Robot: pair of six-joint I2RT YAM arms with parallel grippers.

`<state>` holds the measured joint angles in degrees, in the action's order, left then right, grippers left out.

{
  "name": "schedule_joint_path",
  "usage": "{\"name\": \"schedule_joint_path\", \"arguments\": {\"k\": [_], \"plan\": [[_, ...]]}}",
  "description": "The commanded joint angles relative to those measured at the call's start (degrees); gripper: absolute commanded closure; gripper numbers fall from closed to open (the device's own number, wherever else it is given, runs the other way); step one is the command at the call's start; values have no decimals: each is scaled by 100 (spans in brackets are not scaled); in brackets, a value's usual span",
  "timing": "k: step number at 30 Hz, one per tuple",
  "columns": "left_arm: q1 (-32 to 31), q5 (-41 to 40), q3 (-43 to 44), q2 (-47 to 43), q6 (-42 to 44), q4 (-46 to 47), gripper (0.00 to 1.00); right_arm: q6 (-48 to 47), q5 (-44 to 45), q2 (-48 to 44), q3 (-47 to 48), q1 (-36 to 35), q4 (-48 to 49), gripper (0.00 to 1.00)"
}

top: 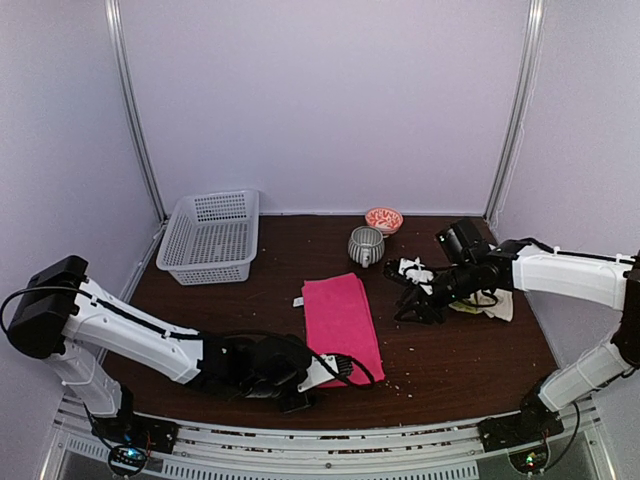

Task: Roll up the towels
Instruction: Roll the towel at the center of the board.

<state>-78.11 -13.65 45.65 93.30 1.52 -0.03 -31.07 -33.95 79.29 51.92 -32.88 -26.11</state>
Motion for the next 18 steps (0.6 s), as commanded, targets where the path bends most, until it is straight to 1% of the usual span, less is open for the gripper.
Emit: {"name": "schedule_joint_path", "arguments": {"k": [1,3,6,9,11,18], "plan": [[-12,402,271,108,322,-85,54,108,56,-300,-78,19,211,64],[-7,572,375,195,369,-154,58,110,56,-320,-122,22,205,64],[-12,739,480,368,409,-164,61,103,78,-277,-230,28,308,64],[-7,573,648,649,370,-207,67,88,74,-148,-187,28,298,63],[-3,247,788,765,201,-330,67,92,64,-57,-104,28,249,63],[72,181,789,923,141,-305,66,39,-92,128,-55,19,170,62]]}}
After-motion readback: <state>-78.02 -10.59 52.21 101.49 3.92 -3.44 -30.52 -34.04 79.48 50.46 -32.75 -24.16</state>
